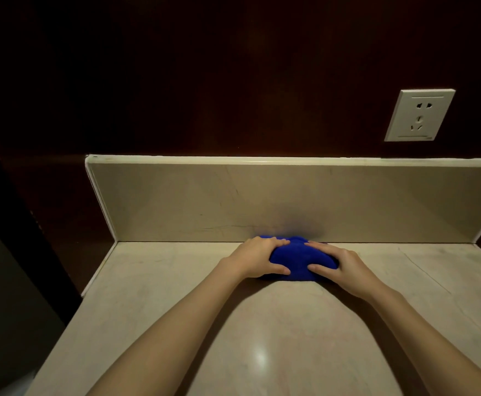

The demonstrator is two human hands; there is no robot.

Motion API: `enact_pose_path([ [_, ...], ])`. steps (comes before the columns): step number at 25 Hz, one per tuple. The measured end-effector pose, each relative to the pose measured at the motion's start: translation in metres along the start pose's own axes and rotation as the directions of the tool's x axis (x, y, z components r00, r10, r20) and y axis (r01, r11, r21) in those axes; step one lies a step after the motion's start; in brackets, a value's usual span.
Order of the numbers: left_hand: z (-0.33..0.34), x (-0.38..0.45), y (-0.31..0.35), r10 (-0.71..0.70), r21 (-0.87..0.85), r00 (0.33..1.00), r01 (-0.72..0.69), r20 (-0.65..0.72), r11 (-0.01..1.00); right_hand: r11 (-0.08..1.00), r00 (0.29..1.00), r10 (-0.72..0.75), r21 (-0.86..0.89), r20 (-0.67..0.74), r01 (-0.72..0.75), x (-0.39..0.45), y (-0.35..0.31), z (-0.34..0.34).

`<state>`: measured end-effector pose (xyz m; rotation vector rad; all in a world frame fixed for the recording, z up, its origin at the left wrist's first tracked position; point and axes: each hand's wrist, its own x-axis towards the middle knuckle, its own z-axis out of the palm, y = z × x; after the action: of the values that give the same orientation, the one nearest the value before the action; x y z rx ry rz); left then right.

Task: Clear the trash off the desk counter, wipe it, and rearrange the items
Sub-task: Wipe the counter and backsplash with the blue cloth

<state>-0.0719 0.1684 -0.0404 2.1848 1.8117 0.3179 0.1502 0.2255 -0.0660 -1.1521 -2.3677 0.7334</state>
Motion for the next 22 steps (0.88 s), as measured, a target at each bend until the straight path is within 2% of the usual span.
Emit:
enact_pose_path([
  [5, -0.005, -0.012, -0.023, 0.026, -0.019, 0.999, -0.026, 0.023, 0.999, 1.000, 1.000, 0.001, -0.015, 0.014, -0.001, -0.002, -0.016, 0.013],
  [10, -0.019, -0.042, -0.056, 0.014, -0.038, 1.000, -0.014, 0.024, 0.999, 0.999, 0.999, -0.032, -0.042, -0.031, 0.031, 0.004, -0.047, 0.044],
  [22, -0.072, -0.156, -0.170, -0.199, -0.081, 0.980, 0.198, -0.001, 0.977, 0.974, 0.978, -0.210, -0.088, 0.005, 0.209, 0.053, -0.169, 0.158],
])
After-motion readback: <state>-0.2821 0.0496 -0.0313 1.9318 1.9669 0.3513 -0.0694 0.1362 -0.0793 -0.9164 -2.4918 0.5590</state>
